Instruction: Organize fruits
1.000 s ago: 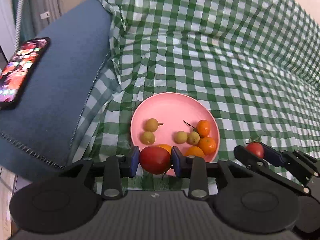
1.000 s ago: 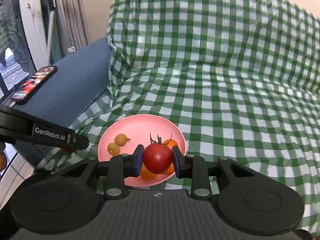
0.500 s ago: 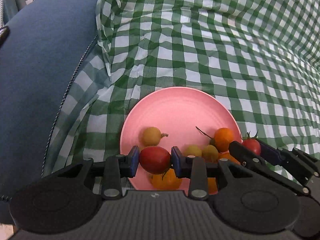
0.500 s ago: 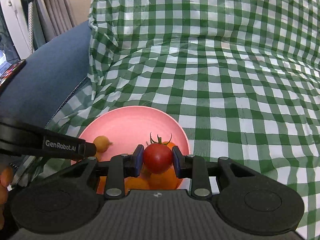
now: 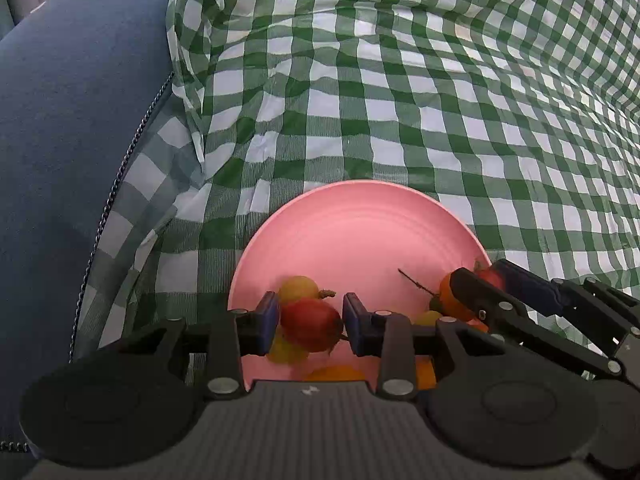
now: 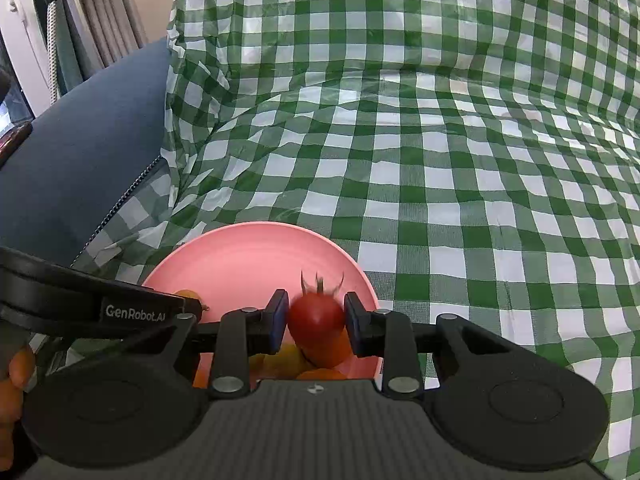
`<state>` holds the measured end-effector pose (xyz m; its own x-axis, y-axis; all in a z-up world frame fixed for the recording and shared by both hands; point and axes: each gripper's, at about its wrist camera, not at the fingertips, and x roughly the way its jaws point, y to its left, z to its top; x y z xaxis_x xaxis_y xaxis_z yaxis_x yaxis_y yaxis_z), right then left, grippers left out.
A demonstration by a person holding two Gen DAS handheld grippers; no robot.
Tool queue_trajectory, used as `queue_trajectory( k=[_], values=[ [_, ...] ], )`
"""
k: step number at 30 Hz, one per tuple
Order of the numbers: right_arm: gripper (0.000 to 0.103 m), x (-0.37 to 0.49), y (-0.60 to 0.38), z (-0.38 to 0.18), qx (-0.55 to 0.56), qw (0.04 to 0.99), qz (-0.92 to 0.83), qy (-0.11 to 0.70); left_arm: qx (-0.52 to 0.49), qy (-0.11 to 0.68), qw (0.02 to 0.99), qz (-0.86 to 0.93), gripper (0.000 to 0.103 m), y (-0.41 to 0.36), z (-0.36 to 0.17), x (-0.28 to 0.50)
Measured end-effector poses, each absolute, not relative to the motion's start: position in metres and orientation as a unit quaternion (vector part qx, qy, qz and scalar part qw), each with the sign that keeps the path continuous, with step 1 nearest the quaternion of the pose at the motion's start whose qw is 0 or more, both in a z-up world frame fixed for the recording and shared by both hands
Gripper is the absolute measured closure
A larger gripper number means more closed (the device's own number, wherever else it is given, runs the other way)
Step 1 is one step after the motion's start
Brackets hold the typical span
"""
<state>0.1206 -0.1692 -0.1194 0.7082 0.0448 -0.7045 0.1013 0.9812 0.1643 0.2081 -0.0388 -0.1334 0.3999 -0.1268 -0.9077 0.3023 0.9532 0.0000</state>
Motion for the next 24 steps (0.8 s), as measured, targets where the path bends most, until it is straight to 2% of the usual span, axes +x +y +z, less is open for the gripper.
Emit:
queue_trajectory(
  k=[1, 3, 5, 6, 8, 11, 16, 24],
  values=[
    [0.069, 0.121, -0.169, -0.119, 0.099, 0.92, -0.013, 0.379, 0.084, 0.53, 0.834, -0.127, 0.046, -0.039, -0.132, 0.208],
    [0.063, 0.122, -0.171, -0.116, 0.105, 0.921, -0.017, 0.375, 0.092, 0.523, 0.843, -0.09, 0.013, -0.035, -0.13, 0.209],
    [0.04, 0.121, -0.178, -0.113, 0.123, 0.92, -0.029, 0.371, 0.086, 0.519, 0.848, -0.064, 0.004, -0.026, -0.126, 0.209],
    [0.034, 0.12, -0.182, -0.11, 0.135, 0.918, -0.035, 0.371, 0.073, 0.52, 0.848, -0.068, 0.002, -0.02, -0.123, 0.209],
    [0.022, 0.114, -0.188, -0.104, 0.151, 0.916, -0.04, 0.369, 0.053, 0.528, 0.845, -0.074, 0.0, -0.01, -0.117, 0.206],
    [0.014, 0.098, -0.186, -0.097, 0.146, 0.915, -0.045, 0.374, 0.054, 0.532, 0.842, -0.075, 0.0, -0.001, -0.109, 0.193],
    [0.01, 0.052, -0.165, -0.081, 0.121, 0.916, -0.048, 0.381, 0.056, 0.538, 0.837, -0.087, 0.0, 0.009, -0.093, 0.154],
    [0.001, -0.024, -0.134, -0.042, 0.055, 0.938, -0.078, 0.334, 0.077, 0.508, 0.853, -0.094, 0.0, 0.022, -0.063, 0.081]
  ],
)
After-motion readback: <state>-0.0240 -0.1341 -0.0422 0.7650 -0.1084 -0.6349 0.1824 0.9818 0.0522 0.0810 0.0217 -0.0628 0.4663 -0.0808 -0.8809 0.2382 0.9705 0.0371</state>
